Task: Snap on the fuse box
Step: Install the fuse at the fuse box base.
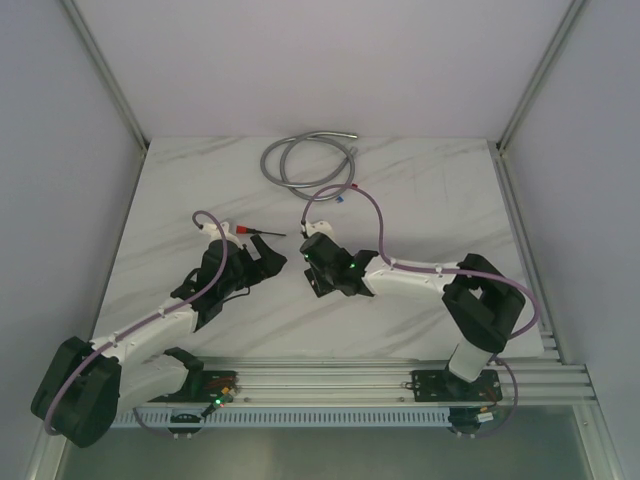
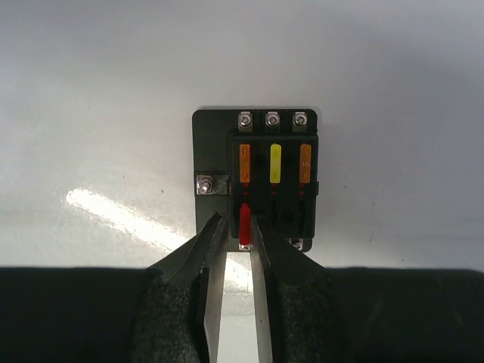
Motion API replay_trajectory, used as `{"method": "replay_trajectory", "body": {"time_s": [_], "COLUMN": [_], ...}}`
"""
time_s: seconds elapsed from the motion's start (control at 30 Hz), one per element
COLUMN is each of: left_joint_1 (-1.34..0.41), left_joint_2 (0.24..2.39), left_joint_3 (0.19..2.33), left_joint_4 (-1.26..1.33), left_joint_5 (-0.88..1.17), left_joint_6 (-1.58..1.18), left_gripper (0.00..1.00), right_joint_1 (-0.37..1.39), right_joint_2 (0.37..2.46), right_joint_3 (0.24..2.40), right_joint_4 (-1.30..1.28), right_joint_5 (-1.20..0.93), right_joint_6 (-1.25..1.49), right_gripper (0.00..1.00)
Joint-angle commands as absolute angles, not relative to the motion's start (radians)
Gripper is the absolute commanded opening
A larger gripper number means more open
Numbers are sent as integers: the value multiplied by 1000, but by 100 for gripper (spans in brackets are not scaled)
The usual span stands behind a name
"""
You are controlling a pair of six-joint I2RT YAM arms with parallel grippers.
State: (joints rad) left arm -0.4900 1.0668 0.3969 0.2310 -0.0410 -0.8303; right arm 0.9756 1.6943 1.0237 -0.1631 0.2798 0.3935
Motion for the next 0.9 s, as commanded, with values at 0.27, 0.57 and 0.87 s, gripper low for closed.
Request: {"method": "replay_trajectory", "body": {"time_s": [0.27, 0.57, 0.87], "left_joint_1": [-484, -484, -484], "left_joint_2": [1055, 1051, 1048], "left_joint_3": [384, 382, 381], "left_joint_4": [226, 226, 225], "left_joint_5": [-34, -35, -35], "left_joint_6": [-835, -835, -834], "left_gripper": [100, 100, 100], "right_joint_1": [991, 989, 989], "right_joint_2": [1714, 1711, 1726], "right_joint_3": [1060, 1070, 1075], "right_joint_4": [-173, -210, -216], "right_joint_5": [279, 356, 334], "right_joint_6": [379, 378, 371], "right_gripper": [24, 20, 18]}}
